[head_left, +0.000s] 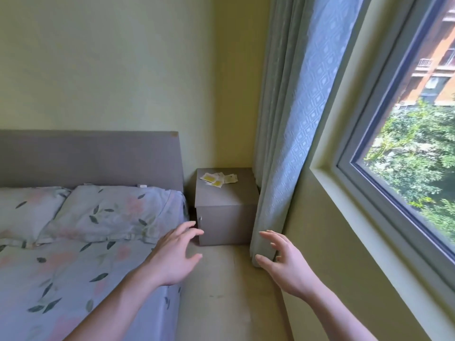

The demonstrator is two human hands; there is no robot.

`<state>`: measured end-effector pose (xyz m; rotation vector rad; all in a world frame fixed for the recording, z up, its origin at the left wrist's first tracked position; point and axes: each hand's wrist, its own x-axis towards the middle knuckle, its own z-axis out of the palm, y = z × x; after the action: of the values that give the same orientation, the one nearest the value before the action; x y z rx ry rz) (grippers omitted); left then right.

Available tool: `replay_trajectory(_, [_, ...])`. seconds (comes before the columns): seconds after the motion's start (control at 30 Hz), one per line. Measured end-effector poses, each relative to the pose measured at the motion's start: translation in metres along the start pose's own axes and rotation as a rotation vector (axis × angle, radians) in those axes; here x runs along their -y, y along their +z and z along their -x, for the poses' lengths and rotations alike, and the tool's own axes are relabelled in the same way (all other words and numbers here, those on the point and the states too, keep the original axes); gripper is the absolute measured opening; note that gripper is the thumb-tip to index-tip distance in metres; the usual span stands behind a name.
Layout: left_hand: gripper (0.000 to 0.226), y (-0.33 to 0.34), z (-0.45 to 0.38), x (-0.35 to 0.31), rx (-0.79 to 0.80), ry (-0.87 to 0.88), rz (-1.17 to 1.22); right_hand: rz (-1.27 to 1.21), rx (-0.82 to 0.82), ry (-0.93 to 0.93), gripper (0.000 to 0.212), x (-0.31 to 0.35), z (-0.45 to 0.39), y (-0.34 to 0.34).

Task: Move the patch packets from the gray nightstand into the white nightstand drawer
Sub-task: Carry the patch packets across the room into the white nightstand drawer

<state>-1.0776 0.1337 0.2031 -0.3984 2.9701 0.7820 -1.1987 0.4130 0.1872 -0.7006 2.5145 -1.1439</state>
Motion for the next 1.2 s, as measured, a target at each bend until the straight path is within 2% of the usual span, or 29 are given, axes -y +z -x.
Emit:
replay_trajectory(0.47, [0.054, -0.036, -0.273, 0.103, 0.022, -0.214, 0.059, 0.043, 0.195, 0.031, 0.058, -0.017, -0.35, -0.001])
replay_trajectory(0.73, [0.057, -0.028, -0.498, 0.2, 0.144, -0.208, 0.089, 0.045, 0.202, 0.212, 0.057, -0.055, -0.558, 0.044])
replay_trajectory(0.97, [0.063, 0.026, -0.705, 0.281, 0.354, -0.23, 0.034, 0.036, 0.199, 0.392, 0.054, -0.114, -0.705, 0.094])
replay_trajectory(1.1, [0.061, 0.066, -0.791, 0.305, 0.396, -0.207, -0.055, 0.042, 0.196, 0.457, 0.052, -0.157, -0.768, 0.13])
replay_trajectory(1.2, [0.069, 0.106, -0.842, 0.325, 0.432, -0.163, -0.145, 0.043, 0.19, 0.501, 0.052, -0.194, -0.807, 0.166])
